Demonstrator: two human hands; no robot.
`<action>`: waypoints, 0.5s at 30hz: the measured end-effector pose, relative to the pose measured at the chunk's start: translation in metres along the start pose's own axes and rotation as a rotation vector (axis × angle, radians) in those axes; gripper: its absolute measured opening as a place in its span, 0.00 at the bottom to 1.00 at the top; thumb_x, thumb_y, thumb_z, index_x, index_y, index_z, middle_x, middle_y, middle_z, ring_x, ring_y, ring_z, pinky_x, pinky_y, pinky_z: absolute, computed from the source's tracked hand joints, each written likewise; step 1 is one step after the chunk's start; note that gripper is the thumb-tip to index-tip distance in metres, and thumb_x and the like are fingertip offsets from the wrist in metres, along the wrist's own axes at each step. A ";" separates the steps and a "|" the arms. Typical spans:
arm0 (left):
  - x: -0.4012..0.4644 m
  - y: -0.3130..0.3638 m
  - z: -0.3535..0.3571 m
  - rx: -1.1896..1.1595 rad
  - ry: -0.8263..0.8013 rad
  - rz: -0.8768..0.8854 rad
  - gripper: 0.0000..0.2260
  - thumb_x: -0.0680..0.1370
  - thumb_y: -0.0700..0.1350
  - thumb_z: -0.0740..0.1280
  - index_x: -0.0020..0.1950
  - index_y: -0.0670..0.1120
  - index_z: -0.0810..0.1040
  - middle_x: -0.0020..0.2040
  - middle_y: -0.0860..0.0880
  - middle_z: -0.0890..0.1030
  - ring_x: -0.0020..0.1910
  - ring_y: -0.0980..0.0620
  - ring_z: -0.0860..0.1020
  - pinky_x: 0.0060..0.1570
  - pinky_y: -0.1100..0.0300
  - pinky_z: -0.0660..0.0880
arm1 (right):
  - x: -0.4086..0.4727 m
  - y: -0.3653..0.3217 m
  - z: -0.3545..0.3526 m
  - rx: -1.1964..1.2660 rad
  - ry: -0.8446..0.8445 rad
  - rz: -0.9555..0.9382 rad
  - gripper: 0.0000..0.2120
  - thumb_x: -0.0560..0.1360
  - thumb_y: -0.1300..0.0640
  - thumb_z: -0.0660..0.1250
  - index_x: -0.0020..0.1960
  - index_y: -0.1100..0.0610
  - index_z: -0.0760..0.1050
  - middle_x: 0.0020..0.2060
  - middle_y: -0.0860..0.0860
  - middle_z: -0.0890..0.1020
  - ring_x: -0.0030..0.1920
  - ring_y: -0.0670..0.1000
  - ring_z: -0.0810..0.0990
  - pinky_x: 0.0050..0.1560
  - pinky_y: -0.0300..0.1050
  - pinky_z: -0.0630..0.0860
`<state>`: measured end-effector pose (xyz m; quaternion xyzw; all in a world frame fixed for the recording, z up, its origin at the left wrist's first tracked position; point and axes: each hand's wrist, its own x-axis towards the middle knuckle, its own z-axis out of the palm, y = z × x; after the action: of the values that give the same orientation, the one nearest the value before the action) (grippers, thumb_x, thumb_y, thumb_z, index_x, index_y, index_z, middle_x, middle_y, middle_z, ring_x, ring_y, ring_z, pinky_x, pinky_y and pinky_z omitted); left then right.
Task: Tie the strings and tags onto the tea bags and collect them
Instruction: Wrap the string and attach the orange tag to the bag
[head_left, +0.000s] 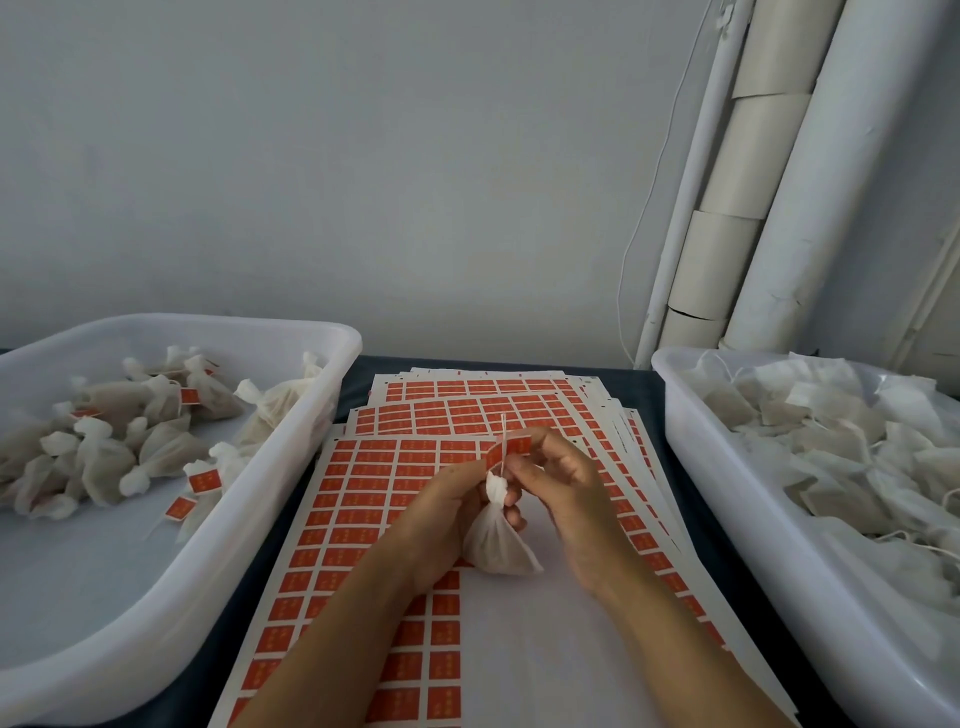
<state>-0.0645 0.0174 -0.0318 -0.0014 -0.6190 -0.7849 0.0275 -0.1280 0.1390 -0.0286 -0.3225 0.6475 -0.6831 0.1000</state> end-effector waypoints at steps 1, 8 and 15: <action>-0.001 0.001 0.000 -0.023 -0.016 0.005 0.12 0.74 0.53 0.61 0.38 0.53 0.83 0.35 0.51 0.79 0.34 0.56 0.78 0.44 0.59 0.78 | 0.000 0.000 0.000 0.027 -0.014 -0.003 0.05 0.76 0.55 0.64 0.50 0.49 0.78 0.44 0.47 0.83 0.45 0.48 0.82 0.47 0.40 0.79; -0.001 0.006 -0.003 -0.184 -0.076 -0.037 0.09 0.71 0.49 0.65 0.40 0.48 0.84 0.34 0.48 0.80 0.32 0.54 0.79 0.38 0.60 0.79 | -0.001 -0.003 0.000 0.215 -0.121 0.005 0.08 0.71 0.50 0.65 0.46 0.47 0.81 0.38 0.48 0.82 0.39 0.47 0.81 0.40 0.39 0.80; 0.004 0.004 -0.004 -0.143 0.134 -0.082 0.09 0.75 0.48 0.66 0.44 0.45 0.83 0.38 0.45 0.82 0.33 0.52 0.81 0.36 0.61 0.79 | 0.003 0.002 -0.001 -0.111 0.055 -0.038 0.17 0.74 0.55 0.67 0.60 0.41 0.71 0.55 0.40 0.78 0.58 0.42 0.76 0.52 0.32 0.75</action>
<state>-0.0681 0.0125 -0.0290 0.0747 -0.5578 -0.8258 0.0365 -0.1314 0.1382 -0.0297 -0.3212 0.6807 -0.6564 0.0511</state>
